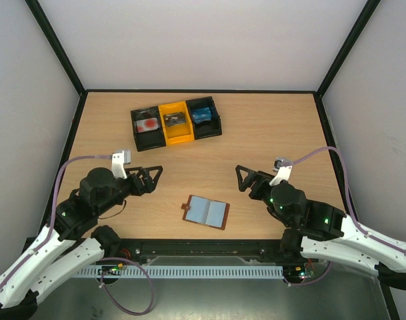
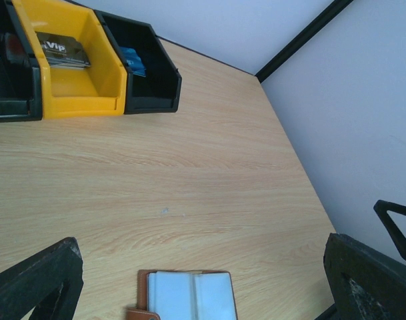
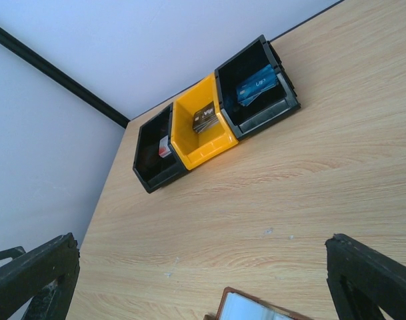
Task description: Take the credit cards out of the card holder
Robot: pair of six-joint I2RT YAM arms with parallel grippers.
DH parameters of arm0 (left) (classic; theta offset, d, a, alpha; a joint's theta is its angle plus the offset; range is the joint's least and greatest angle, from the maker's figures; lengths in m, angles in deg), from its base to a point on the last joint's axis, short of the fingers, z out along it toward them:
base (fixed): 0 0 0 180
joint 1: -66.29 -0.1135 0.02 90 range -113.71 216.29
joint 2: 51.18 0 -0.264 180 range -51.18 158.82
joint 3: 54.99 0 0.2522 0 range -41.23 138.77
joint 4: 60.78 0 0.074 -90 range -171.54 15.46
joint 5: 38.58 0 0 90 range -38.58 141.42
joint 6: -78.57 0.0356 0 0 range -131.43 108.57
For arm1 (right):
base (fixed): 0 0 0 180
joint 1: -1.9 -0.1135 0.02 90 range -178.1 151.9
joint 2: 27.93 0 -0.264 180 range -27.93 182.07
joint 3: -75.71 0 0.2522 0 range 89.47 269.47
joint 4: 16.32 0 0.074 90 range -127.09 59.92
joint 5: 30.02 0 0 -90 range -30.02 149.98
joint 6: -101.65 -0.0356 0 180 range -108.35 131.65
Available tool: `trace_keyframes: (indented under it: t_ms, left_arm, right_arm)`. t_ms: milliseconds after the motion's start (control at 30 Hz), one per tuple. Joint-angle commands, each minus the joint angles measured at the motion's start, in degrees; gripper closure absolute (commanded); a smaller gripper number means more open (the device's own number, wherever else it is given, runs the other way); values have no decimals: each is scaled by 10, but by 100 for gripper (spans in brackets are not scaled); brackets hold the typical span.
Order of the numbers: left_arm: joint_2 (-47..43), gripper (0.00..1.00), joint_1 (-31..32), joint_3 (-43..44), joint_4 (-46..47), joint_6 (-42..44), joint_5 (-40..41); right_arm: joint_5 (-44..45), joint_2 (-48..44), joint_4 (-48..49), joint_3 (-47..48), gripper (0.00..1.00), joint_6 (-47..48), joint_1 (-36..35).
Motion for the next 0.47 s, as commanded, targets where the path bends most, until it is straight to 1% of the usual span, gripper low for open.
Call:
trace_keyframes:
  t_ms: [0,433]
  left_arm:
    - [-11,1,-2,-5,-1,8,0]
    - [-16,1,-2,-17,-5,-2,-3]
  right_arm:
    - [22,-6,-27,17,2,-1,-2]
    - [16,-14,-30,3,2,-18,-2]
